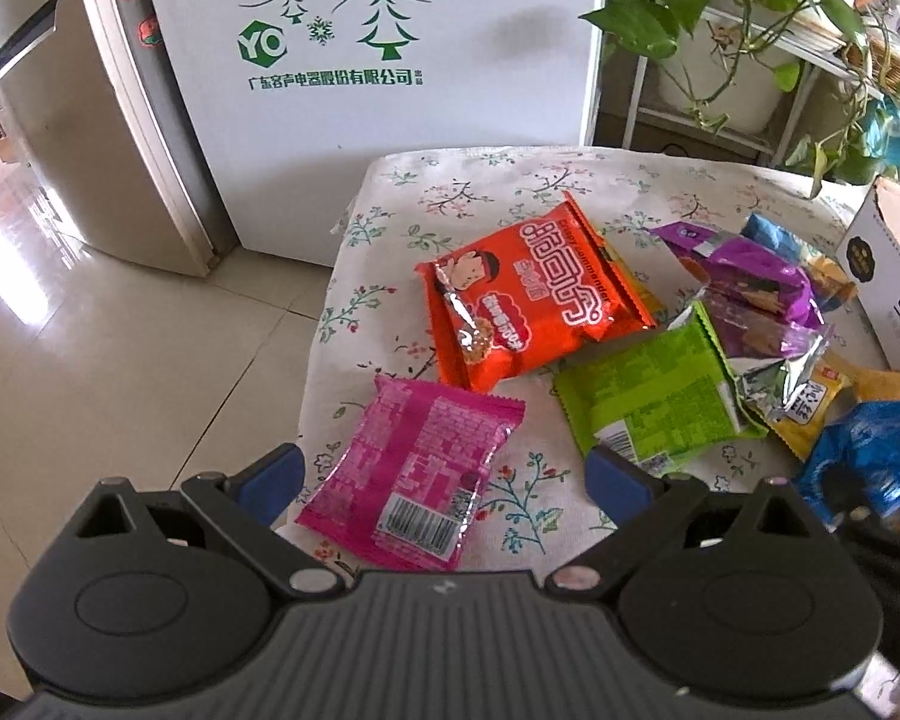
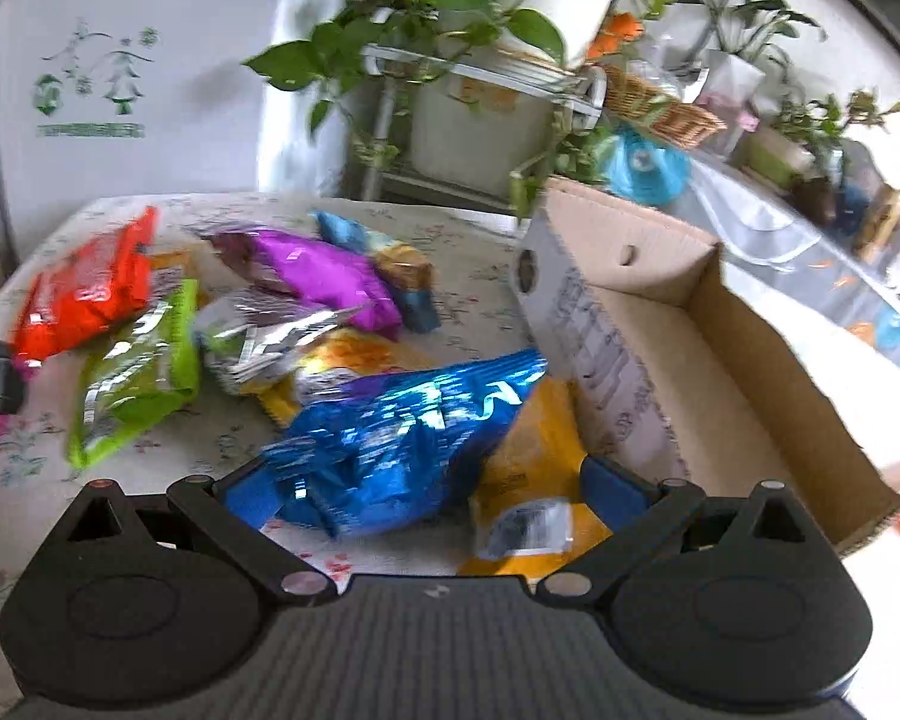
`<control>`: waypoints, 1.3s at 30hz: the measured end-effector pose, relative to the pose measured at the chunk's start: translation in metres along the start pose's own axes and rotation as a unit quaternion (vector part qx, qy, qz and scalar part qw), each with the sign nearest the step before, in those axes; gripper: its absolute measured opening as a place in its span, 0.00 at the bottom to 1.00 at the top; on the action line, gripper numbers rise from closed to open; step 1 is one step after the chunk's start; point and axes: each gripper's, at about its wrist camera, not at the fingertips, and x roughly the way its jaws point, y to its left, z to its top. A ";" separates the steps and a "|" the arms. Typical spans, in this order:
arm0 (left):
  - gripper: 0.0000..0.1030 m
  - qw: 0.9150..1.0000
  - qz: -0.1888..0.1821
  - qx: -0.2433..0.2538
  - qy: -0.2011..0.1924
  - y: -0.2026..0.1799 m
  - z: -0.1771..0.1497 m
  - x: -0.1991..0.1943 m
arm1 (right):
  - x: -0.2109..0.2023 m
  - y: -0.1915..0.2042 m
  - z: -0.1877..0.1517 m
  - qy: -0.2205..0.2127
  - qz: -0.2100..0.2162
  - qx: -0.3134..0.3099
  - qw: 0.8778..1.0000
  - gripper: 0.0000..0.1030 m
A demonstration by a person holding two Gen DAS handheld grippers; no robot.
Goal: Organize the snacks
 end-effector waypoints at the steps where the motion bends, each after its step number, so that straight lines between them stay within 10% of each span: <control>1: 0.96 1.000 0.000 -0.001 0.000 0.000 0.001 0.001 | 0.001 -0.002 0.002 -0.005 0.000 0.009 1.000 1.00; 7: 0.96 1.000 -0.003 0.000 0.003 -0.002 0.000 0.002 | 0.014 0.000 0.002 0.041 0.017 0.010 0.999 1.00; 25: 0.97 0.999 -0.009 0.018 -0.041 0.003 0.010 -0.039 | -0.033 0.015 0.016 0.068 0.274 -0.045 0.958 1.00; 39: 0.99 1.000 -0.013 -0.005 -0.018 0.006 0.012 -0.069 | -0.064 -0.022 0.036 0.022 0.183 -0.030 0.982 1.00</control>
